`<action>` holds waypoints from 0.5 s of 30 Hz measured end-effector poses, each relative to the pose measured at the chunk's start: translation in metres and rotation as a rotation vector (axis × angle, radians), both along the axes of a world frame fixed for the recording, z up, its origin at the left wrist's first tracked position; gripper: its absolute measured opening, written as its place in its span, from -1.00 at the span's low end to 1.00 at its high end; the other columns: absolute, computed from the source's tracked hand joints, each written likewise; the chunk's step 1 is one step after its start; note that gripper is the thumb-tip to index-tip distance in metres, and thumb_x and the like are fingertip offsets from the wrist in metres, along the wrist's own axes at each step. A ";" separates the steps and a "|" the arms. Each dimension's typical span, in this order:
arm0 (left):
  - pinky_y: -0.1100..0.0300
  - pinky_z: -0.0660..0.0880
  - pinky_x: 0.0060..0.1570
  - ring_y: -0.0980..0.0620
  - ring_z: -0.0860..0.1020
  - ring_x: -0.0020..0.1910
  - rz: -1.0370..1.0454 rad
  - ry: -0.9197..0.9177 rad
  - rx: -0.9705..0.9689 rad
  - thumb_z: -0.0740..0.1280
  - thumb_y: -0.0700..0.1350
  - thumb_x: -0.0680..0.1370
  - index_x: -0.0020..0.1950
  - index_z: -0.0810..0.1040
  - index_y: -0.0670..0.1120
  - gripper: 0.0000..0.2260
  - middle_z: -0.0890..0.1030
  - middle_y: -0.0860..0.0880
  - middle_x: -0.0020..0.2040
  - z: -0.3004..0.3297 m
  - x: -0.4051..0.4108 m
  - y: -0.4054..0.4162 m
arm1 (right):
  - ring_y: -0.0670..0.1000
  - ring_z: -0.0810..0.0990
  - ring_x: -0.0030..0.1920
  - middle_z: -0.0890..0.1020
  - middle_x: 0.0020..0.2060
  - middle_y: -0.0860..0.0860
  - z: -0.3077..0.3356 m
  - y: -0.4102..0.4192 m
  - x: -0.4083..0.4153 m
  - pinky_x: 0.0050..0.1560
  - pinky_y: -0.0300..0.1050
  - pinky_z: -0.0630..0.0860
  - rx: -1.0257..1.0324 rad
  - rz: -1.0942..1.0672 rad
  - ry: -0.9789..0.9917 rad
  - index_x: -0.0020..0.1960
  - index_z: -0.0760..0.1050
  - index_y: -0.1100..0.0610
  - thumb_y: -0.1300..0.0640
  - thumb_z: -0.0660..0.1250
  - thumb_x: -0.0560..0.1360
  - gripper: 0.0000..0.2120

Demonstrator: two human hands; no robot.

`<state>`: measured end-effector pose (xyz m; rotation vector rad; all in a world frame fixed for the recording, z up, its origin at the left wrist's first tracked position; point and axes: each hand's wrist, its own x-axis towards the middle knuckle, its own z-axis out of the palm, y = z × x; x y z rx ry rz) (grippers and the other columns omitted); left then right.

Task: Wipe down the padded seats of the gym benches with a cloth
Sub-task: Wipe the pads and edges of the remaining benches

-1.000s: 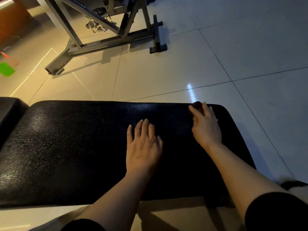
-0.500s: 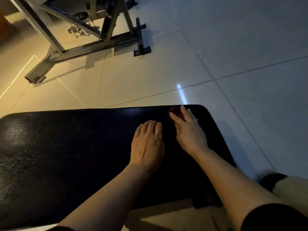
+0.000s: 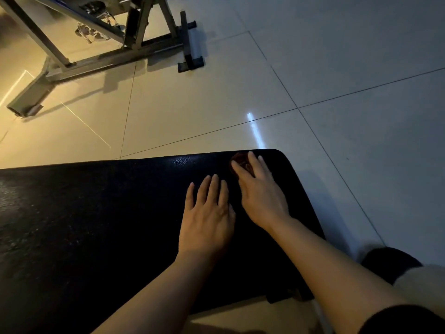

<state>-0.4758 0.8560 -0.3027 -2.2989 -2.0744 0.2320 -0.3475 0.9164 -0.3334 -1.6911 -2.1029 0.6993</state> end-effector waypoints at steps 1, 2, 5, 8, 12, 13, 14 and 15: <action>-0.12 0.04 0.50 -0.08 0.13 0.54 0.006 0.002 0.019 -0.13 0.06 0.58 0.52 0.24 -0.13 -0.44 0.25 -0.14 0.52 -0.001 0.000 0.000 | 0.09 -0.14 0.57 -0.07 0.58 -0.03 -0.004 0.010 0.006 0.45 0.09 0.24 0.006 -0.025 -0.001 0.54 0.10 -0.18 0.05 0.05 0.67 -0.54; -0.12 0.07 0.49 -0.08 0.18 0.52 0.009 0.002 0.039 -0.08 0.06 0.59 0.50 0.28 -0.13 -0.46 0.29 -0.14 0.50 -0.003 0.000 0.000 | 0.10 -0.11 0.56 -0.05 0.58 -0.02 -0.007 0.019 0.012 0.47 0.09 0.20 0.003 -0.056 -0.004 0.53 0.11 -0.19 0.04 0.03 0.67 -0.55; -0.11 0.10 0.49 -0.08 0.22 0.51 0.005 0.003 0.062 -0.08 0.06 0.58 0.49 0.31 -0.13 -0.45 0.32 -0.13 0.49 -0.005 0.000 0.000 | 0.11 -0.07 0.56 -0.06 0.58 -0.01 -0.013 0.037 0.026 0.49 0.06 0.11 -0.033 -0.132 -0.014 0.54 0.11 -0.19 0.05 0.00 0.67 -0.55; -0.13 0.24 0.43 -0.10 0.36 0.43 0.008 0.023 0.089 0.01 0.04 0.56 0.41 0.44 -0.15 -0.49 0.44 -0.15 0.41 -0.006 0.001 0.002 | 0.11 -0.09 0.56 -0.08 0.58 0.01 -0.011 0.032 0.020 0.50 0.08 0.13 -0.048 -0.211 -0.011 0.55 0.11 -0.11 0.10 0.04 0.66 -0.52; -0.16 0.25 0.41 -0.12 0.35 0.43 -0.010 0.027 0.107 0.00 0.05 0.55 0.41 0.42 -0.16 -0.48 0.44 -0.16 0.41 -0.009 0.000 0.001 | 0.13 -0.17 0.56 -0.10 0.58 0.02 0.000 0.006 -0.021 0.53 0.07 0.07 0.008 -0.119 -0.019 0.57 0.07 -0.05 0.05 0.02 0.67 -0.53; -0.16 0.26 0.41 -0.11 0.34 0.44 -0.016 0.035 0.098 -0.01 0.05 0.56 0.43 0.40 -0.15 -0.47 0.42 -0.16 0.42 -0.008 0.000 0.001 | 0.12 -0.17 0.56 -0.10 0.58 0.01 0.001 0.005 -0.026 0.53 0.06 0.09 0.023 -0.060 -0.003 0.57 0.07 -0.06 0.04 0.02 0.67 -0.53; -0.16 0.26 0.41 -0.11 0.33 0.45 -0.016 0.041 0.095 -0.01 0.05 0.56 0.44 0.39 -0.15 -0.47 0.42 -0.15 0.42 -0.008 0.000 0.001 | 0.11 -0.17 0.56 -0.10 0.58 0.00 0.001 0.008 -0.026 0.51 0.06 0.12 0.031 -0.009 0.011 0.57 0.07 -0.08 0.04 0.02 0.67 -0.53; -0.16 0.26 0.41 -0.11 0.34 0.45 -0.007 0.040 0.094 -0.02 0.05 0.57 0.43 0.40 -0.15 -0.48 0.43 -0.15 0.42 -0.007 0.000 0.001 | 0.10 -0.15 0.57 -0.09 0.58 -0.02 0.000 0.013 -0.022 0.48 0.07 0.15 0.033 0.032 0.014 0.56 0.07 -0.10 0.04 0.02 0.67 -0.53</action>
